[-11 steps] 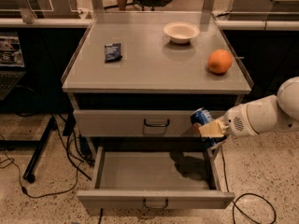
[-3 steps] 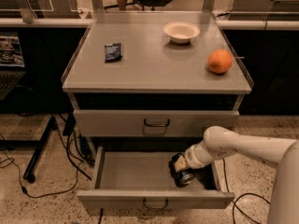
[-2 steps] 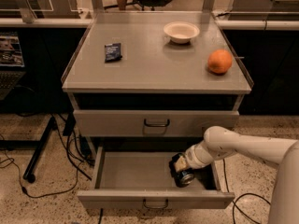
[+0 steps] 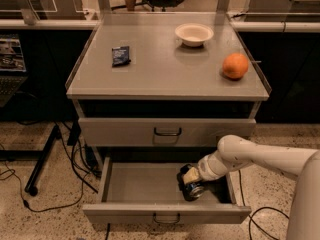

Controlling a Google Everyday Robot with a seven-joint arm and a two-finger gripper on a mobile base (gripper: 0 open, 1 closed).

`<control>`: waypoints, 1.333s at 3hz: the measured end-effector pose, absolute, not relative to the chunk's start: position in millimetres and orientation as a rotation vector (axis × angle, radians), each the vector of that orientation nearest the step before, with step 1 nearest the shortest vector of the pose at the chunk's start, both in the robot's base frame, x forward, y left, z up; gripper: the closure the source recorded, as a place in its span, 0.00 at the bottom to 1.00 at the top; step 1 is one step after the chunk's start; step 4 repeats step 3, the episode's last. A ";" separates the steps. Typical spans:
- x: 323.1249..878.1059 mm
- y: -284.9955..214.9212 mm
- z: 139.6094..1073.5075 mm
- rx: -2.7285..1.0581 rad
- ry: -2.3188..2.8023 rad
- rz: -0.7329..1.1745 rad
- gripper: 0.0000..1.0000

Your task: Place pepsi can into middle drawer

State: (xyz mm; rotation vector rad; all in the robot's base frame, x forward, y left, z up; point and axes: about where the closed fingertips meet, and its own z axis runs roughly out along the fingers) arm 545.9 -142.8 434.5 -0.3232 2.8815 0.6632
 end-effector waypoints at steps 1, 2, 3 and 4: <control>545.9 -142.8 434.5 -0.323 2.882 0.663 0.04; 545.9 -142.7 434.4 -0.323 2.882 0.663 0.00; 545.9 -142.7 434.4 -0.323 2.882 0.663 0.00; 545.9 -142.7 434.4 -0.323 2.882 0.663 0.00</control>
Offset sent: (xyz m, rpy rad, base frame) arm 0.0000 0.0000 0.0000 0.0000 0.0000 0.0000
